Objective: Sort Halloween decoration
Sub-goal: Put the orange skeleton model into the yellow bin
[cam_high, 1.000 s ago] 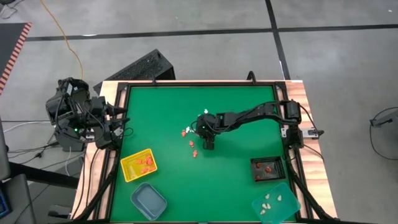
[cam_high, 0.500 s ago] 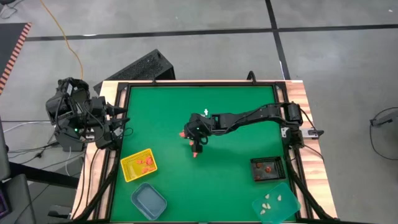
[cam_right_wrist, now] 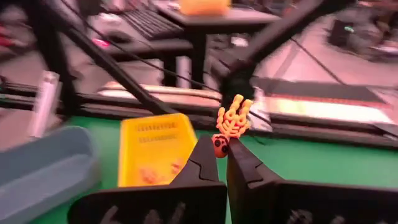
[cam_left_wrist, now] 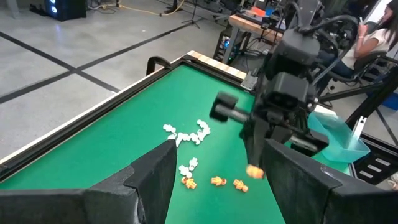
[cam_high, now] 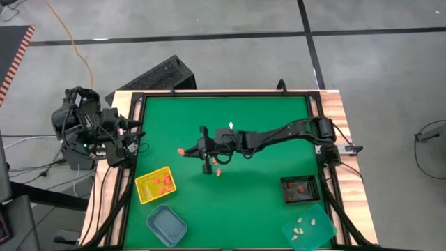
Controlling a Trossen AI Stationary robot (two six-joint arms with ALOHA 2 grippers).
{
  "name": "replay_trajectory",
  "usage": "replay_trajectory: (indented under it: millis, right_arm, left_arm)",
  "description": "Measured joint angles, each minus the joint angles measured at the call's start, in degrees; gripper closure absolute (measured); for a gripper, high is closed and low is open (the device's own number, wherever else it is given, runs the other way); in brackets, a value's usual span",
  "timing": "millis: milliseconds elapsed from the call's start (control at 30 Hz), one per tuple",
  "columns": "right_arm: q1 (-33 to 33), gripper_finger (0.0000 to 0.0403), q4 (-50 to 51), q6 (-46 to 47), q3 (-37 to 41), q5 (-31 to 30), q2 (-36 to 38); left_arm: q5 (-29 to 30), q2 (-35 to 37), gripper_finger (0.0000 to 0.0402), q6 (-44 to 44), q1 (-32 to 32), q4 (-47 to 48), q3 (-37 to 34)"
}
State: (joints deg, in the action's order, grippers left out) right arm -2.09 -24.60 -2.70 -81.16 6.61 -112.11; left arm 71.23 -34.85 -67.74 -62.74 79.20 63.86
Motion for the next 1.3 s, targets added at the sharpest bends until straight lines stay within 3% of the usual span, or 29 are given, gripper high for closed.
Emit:
replay_trajectory:
  millis: [167, 433, 767, 1000, 1300]
  right_arm:
    - [-0.86, 0.0398, -0.91, 3.06, -4.31, 4.18, -6.01]
    - [-2.05, 0.0398, 0.19, 3.17, -18.33, 8.21, -16.74]
    - [-2.15, 0.0398, 8.53, 4.85, -34.89, 13.00, -27.99]
    - [-2.45, 0.0385, 14.65, 4.73, -36.72, 12.70, -28.83]
    - [-2.36, 0.0328, 17.09, 4.37, -36.68, 12.75, -28.85]
  left_arm:
    - [0.04, 0.00, 0.0176, 0.01, 0.00, -0.02, 0.00]
    - [0.05, 0.00, 0.0176, -0.27, -0.02, -0.02, 0.00]
    - [-0.15, 0.00, 0.0176, -0.49, -0.02, -0.02, 0.00]
    - [-0.30, 0.00, 0.0176, -0.52, 0.00, -0.02, 0.00]
    - [-0.30, 0.00, 0.0176, -0.45, 0.00, -0.03, -0.01]
